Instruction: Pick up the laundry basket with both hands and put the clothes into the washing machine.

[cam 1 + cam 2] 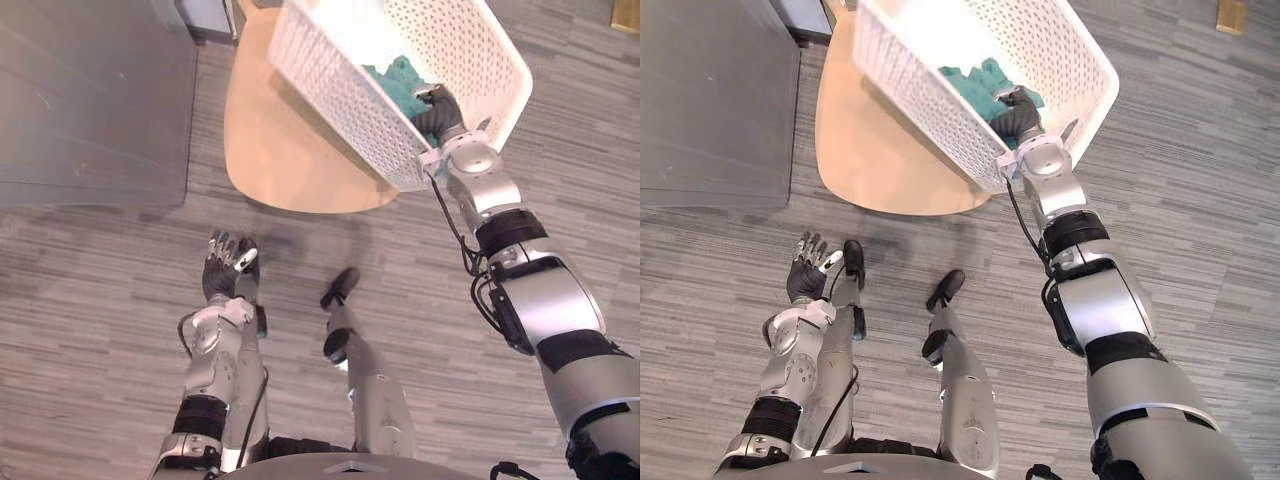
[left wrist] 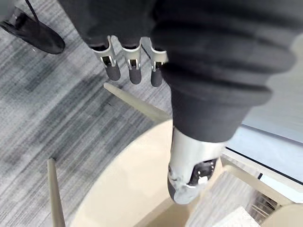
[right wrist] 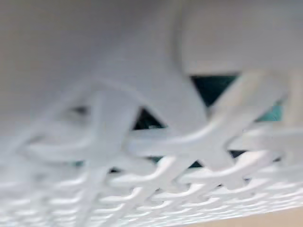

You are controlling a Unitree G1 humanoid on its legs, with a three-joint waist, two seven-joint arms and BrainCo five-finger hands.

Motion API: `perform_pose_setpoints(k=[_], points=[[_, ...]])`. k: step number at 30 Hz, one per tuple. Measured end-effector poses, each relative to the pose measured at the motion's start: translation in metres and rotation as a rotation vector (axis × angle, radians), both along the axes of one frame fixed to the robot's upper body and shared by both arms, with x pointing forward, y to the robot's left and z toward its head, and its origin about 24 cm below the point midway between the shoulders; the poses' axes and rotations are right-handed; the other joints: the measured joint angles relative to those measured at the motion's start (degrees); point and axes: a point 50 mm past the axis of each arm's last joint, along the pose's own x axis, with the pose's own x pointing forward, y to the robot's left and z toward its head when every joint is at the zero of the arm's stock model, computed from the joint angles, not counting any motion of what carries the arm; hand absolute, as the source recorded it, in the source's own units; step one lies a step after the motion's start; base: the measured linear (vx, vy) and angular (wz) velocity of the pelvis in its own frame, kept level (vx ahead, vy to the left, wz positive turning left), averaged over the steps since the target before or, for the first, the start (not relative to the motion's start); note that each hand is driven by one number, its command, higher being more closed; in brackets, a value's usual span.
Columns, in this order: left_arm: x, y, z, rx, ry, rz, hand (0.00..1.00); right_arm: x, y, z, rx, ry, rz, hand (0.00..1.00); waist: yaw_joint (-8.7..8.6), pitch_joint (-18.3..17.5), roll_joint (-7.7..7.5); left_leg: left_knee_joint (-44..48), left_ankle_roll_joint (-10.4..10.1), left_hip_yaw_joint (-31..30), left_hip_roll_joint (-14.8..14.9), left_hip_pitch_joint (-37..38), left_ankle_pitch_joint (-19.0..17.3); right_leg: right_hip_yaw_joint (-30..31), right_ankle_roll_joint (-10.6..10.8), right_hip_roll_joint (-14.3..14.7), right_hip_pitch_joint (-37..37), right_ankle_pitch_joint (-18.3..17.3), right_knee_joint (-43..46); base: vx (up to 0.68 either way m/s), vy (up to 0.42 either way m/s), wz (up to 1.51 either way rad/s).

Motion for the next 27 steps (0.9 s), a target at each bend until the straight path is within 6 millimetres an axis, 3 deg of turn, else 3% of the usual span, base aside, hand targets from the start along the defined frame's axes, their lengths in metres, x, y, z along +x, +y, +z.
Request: perform_pose_setpoints(k=[2, 10, 20, 25, 27], points=[[-0.001, -0.003, 0.0, 0.013, -0.007, -0.032, 0.0, -0.007, -0.004, 0.01, 0.061, -0.066, 0.024, 1.0, -0.2, 0.0, 0.0, 0.0, 0.2, -0.1, 0.0, 1.8, -0.1, -0.1, -0.1, 0.0, 1.7, -0.2, 0.3, 0.02, 0.001, 0.05], [-0.003, 0.006, 0.003, 0.073, -0.027, -0.068, 0.0, -0.013, -0.013, 0.02, 0.145, -0.125, 0.051, 1.0, 0.15, -0.3, -0.07, -0.9, 0.1, -1.1, -0.2, 3.1, 0.9, -0.6, -0.4, -0.2, 2.5, -1.1, 1.9, 0.0, 0.004, 0.07], [-0.003, 0.004, 0.003, 0.103, -0.025, -0.095, 0.0, -0.011, -0.001, 0.021, 0.122, -0.124, 0.07, 1.0, 1.2, -0.5, -0.46, -5.4, -0.6, -1.2, -0.3, 2.7, 4.2, -1.2, -0.6, 0.3, 0.6, -0.5, 1.2, 0.0, 0.001, 0.01], [-0.001, 0.004, 0.009, 0.145, -0.042, -0.077, 0.0, -0.022, 0.003, 0.046, 0.207, -0.255, 0.076, 1.0, 0.83, -0.5, -0.46, -6.2, -0.6, -0.9, -0.3, 3.9, 5.0, -1.1, -0.7, 0.4, 1.2, -0.3, 1.2, 0.04, 0.046, -0.02], [0.0, 0.003, 0.02, 0.191, -0.089, -0.076, 0.0, -0.031, 0.0, 0.05, 0.265, -0.323, 0.075, 1.0, 0.72, -0.5, -0.46, -6.4, -0.4, -0.8, -0.2, 7.1, 4.8, -1.1, -0.6, 0.5, 4.2, -0.5, 1.0, 0.07, 0.054, 0.04]])
